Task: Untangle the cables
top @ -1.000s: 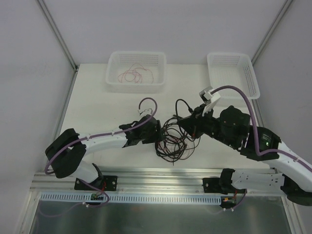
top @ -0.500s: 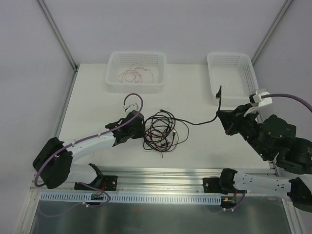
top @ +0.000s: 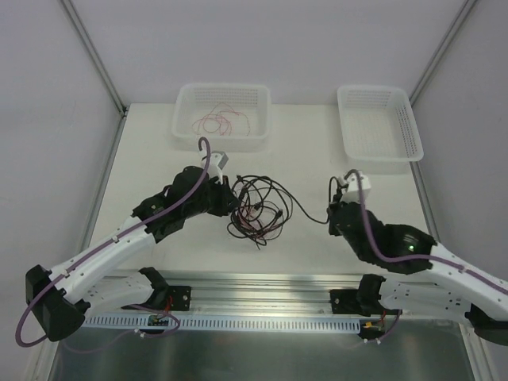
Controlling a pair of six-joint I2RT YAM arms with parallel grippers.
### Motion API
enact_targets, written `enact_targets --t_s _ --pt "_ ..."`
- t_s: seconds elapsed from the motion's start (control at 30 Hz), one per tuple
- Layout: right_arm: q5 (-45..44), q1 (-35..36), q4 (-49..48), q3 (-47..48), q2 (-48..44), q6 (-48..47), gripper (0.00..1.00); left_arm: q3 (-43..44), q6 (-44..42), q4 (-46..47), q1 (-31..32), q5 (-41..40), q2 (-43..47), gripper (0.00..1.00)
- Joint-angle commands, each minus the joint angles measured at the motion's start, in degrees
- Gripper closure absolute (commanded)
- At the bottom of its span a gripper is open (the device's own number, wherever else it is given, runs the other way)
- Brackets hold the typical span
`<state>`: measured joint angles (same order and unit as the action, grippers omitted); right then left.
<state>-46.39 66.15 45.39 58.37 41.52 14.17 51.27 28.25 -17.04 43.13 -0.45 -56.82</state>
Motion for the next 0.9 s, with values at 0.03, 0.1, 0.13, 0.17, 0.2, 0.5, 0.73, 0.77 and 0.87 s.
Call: enact_targets --t_s 0.03,0.1,0.13,0.17,0.2,0.5,0.73,0.77,0.87 --pt "6.0 -1.5 -5.7 -9.7 3.9 9.1 0.99 -4.5 -1.6 -0.8 0.0 7.0 0.0 1.00" --pt "9.8 -3.3 -8.6 -14.3 6.4 10.2 0.89 -5.9 -1.0 -0.5 0.1 7.3 0.1 1.00" --pt "11.7 -4.2 -9.4 -15.1 7.3 10.3 0.82 -7.5 -0.1 -0.3 0.1 7.3 0.2 1.00" --pt "14.4 -5.4 -9.7 -15.7 9.8 10.3 0.72 -8.3 0.7 -0.1 0.2 7.0 0.1 1.00" --pt "15.0 -5.5 -9.8 -15.7 10.8 10.4 0.68 -9.0 1.4 0.2 0.2 7.0 -0.1 1.00" --pt "22.8 -1.3 -19.5 -8.9 13.8 11.2 0.37 -18.0 15.2 5.7 5.7 4.8 -3.8 1.00" --pt "25.1 2.5 -32.0 -5.0 23.4 10.8 0.38 -17.6 18.0 7.7 10.6 0.7 -6.7 1.00" --pt "25.8 2.5 -33.2 -4.8 24.7 9.8 0.38 -17.6 18.2 8.1 10.8 -0.6 -6.9 1.00" --pt "29.0 2.4 -35.5 -3.4 30.0 7.8 0.42 -18.1 18.7 8.4 11.1 -1.3 -6.8 1.00"
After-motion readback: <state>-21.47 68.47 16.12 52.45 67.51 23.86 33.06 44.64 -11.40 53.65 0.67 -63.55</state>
